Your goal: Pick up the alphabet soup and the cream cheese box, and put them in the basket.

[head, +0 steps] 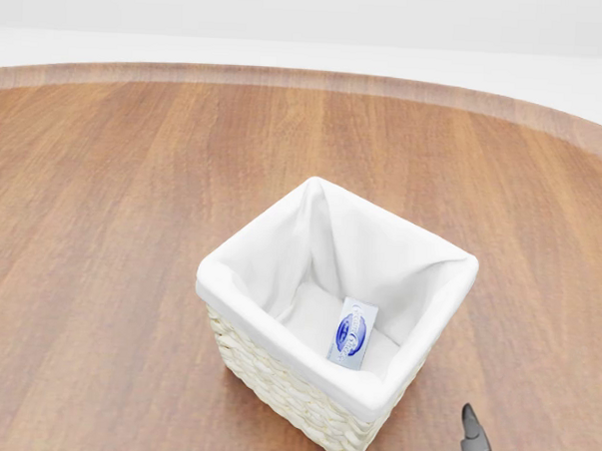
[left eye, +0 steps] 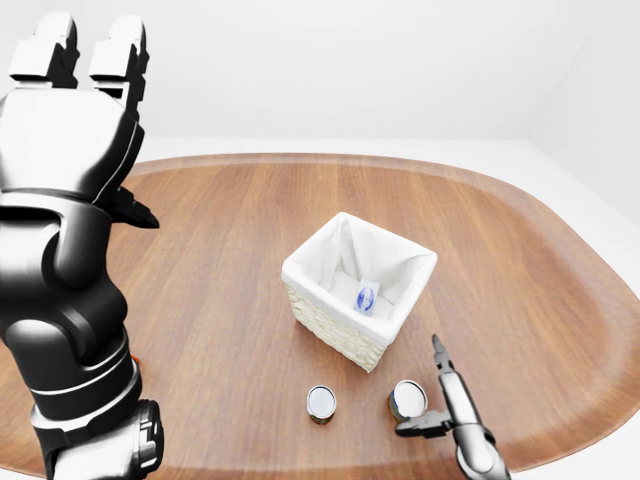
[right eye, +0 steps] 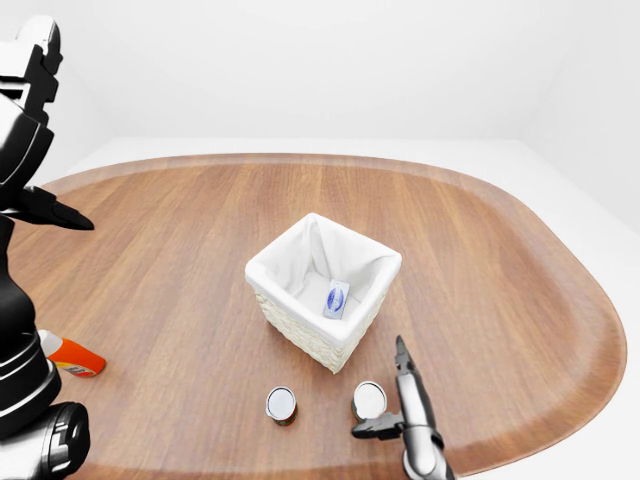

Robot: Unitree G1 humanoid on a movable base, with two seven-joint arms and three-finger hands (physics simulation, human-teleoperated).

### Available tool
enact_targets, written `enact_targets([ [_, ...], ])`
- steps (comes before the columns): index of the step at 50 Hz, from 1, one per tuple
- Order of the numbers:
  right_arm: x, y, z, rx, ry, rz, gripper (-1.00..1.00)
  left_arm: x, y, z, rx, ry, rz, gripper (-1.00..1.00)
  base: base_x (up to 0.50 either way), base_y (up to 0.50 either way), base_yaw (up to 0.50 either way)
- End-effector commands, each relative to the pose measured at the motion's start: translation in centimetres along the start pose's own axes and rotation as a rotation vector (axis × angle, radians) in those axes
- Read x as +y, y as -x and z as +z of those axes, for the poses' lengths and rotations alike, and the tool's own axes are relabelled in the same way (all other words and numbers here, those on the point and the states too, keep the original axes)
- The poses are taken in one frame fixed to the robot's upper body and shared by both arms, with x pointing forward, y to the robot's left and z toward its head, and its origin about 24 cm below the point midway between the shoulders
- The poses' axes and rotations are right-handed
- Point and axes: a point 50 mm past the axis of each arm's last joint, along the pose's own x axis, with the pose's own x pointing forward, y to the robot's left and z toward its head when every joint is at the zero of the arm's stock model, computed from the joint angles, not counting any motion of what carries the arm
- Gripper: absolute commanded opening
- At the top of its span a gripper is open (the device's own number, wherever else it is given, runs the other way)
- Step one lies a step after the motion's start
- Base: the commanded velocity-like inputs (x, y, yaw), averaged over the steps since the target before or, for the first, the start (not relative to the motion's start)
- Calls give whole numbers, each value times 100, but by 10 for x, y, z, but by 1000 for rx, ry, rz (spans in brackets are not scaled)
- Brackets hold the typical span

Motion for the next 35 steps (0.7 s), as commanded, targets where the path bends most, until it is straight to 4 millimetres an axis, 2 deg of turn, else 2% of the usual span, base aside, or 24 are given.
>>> enact_targets([
  [1, 9, -4, -3, 16, 31, 18, 100, 1, 0, 1, -1, -2, 1, 100, 0, 0, 0],
  [35, 21, -10, -13, 55, 104, 40, 100, 0, 0, 0, 0, 0, 0, 100, 0, 0, 0],
])
